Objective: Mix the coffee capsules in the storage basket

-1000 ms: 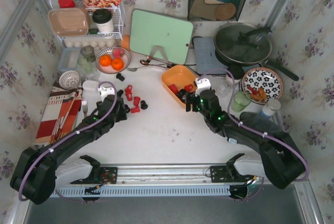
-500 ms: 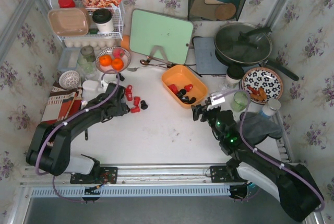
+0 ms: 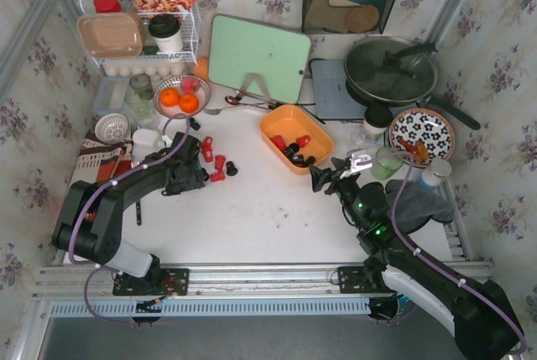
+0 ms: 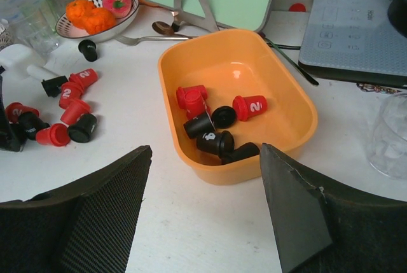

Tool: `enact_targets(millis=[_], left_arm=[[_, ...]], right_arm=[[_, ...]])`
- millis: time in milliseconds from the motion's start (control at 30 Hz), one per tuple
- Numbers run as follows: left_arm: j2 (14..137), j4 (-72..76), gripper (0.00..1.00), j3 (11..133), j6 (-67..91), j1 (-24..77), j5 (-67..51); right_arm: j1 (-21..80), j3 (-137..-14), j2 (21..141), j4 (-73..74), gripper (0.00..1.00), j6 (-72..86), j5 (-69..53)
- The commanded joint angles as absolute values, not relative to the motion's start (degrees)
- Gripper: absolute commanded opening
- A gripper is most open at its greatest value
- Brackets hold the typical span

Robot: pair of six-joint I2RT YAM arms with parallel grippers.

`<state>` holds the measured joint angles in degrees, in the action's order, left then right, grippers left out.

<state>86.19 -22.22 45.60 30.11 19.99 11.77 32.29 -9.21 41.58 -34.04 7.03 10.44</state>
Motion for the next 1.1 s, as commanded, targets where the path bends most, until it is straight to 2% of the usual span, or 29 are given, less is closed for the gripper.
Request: enact_targets(millis=[0,133,267,333,600,633,733,800,1067], left_arm=[[87.7,-22.8,0.67,46.3,32.4,20.0,10.8],[88.1,-23.1,0.66,45.7,33.6,20.0,11.1],[86.9,-21.8,0.39,44.1,34.0,20.0,11.3],[85.8,-21.2,0.36,43.3,34.5,20.0,11.4],[75.8,-22.1,0.38,41.9,34.3,20.2,14.2],[74.9,-22.1,0.4,41.9,33.9,20.2,14.7],[74.2,-24.0,0.59,43.0,33.2,20.1,16.5],[75.3,-25.8,0.66,44.6,32.4,19.8,17.5],[84.9,-22.0,0.69,48.7,23.3,15.4,7.7]], right_arm=[[32.4,-9.5,42.0,-36.3,0.76,8.1,9.5],[32.4,-9.5,42.1,-36.2,0.76,8.2,10.2],[32.4,-9.5,42.2,-36.0,0.76,8.4,10.5],[32.4,-9.5,42.2,-36.0,0.76,8.5,10.5],[32.4,-9.5,41.4,-35.7,0.76,8.9,9.8],[32.4,-9.5,41.4,-35.7,0.76,8.9,9.8],[32.3,-9.6,41.3,-35.6,0.76,9.0,9.5],[32.3,-9.6,41.4,-35.5,0.76,9.0,9.3],[32.3,-9.8,42.8,-35.5,0.76,8.9,8.6]])
